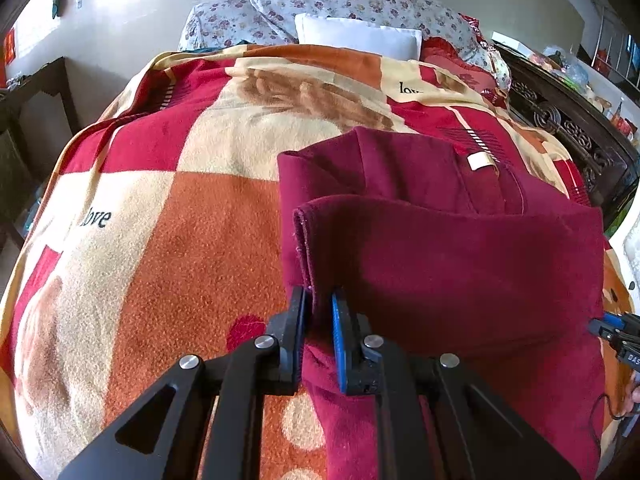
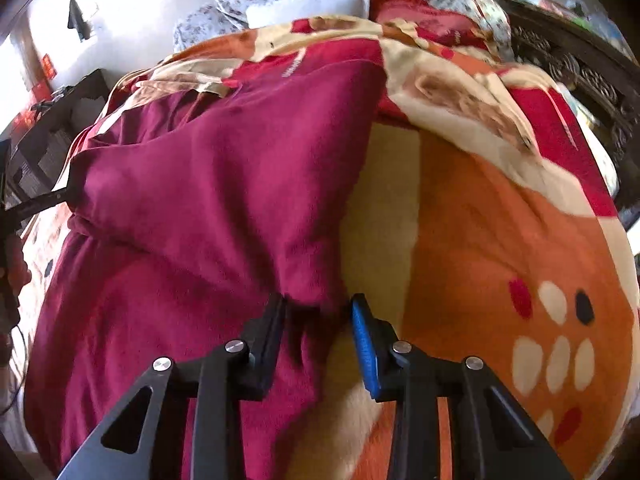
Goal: Fold small clothes
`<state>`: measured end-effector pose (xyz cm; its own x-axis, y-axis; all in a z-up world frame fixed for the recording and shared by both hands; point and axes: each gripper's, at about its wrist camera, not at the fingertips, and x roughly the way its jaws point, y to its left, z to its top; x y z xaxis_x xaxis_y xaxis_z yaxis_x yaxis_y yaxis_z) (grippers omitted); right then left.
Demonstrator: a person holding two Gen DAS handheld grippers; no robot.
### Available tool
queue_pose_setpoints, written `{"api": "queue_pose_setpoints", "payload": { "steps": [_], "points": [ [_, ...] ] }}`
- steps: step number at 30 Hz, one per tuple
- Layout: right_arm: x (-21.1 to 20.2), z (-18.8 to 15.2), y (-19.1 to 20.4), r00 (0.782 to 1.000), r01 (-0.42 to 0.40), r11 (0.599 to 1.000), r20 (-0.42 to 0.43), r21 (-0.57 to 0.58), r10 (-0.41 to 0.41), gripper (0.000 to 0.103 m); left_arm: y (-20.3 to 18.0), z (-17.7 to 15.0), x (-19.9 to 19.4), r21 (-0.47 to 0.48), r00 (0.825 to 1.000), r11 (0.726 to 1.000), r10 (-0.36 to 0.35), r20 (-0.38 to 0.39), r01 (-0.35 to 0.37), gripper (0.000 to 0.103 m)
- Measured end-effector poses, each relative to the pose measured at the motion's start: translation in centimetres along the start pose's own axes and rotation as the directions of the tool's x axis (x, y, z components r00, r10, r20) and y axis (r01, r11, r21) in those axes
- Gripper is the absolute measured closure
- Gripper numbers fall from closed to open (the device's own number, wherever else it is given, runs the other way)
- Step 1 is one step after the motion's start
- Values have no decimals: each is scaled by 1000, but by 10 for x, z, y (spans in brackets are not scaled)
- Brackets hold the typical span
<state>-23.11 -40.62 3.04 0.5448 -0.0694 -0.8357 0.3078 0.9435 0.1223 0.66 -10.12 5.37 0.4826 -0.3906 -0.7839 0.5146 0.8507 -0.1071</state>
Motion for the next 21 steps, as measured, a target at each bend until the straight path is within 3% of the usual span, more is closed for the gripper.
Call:
{"api": "queue_pose_setpoints", "payload": {
  "steps": [2, 4, 5, 7, 9, 11, 13, 15, 16, 17, 19, 21],
  "points": [
    [-12, 1, -5, 1000, -6, 1000, 25, 30, 5, 66, 2, 1, -4, -10, 1000, 1000, -10, 3, 10, 91],
    [-24, 12, -12, 995, -72, 994, 80, 81, 66, 62, 3, 2, -7, -18, 1000, 1000, -21, 11, 21, 91],
    [-28, 20, -18, 989, -104, 986, 121, 129, 88, 46, 3, 3, -7, -20, 1000, 1000, -21, 12, 22, 91],
    [-30, 37, -23, 978, -123, 974, 188, 189, 87, 25, 2, 3, -4, -23, 1000, 1000, -15, 8, 15, 91],
    [-21, 57, -26, 974, -131, 967, 208, 219, 85, 25, 0, 2, -2, -20, 1000, 1000, -7, 6, 7, 91],
    [-14, 69, -26, 970, -185, 952, 204, 244, 136, 25, 0, 2, 0, -19, 1000, 1000, -1, 4, 1, 91],
    [-9, 76, -22, 973, -150, 961, 205, 232, 102, 25, 1, 1, 0, -22, 1000, 1000, -7, 5, 8, 91],
    [12, 82, -15, 987, -104, 974, 144, 202, 76, 34, 0, 3, 0, -18, 1000, 1000, -8, 7, 9, 91],
    [20, 83, -16, 989, -108, 975, 121, 193, 85, 68, -1, 4, 0, -19, 1000, 1000, -7, 7, 7, 91],
    [25, 82, -17, 992, -90, 979, 103, 185, 72, 77, -1, 4, 0, -21, 1000, 1000, -7, 7, 7, 91],
    [14, 83, -18, 988, -65, 987, 145, 147, 44, 89, -3, 4, -5, -25, 1000, 999, -25, 16, 26, 91],
    [2, 83, -22, 981, -12, 992, 195, 127, -13, 91, -8, 4, -12, -9, 998, 999, -51, 34, 51, 91]
  ]
}}
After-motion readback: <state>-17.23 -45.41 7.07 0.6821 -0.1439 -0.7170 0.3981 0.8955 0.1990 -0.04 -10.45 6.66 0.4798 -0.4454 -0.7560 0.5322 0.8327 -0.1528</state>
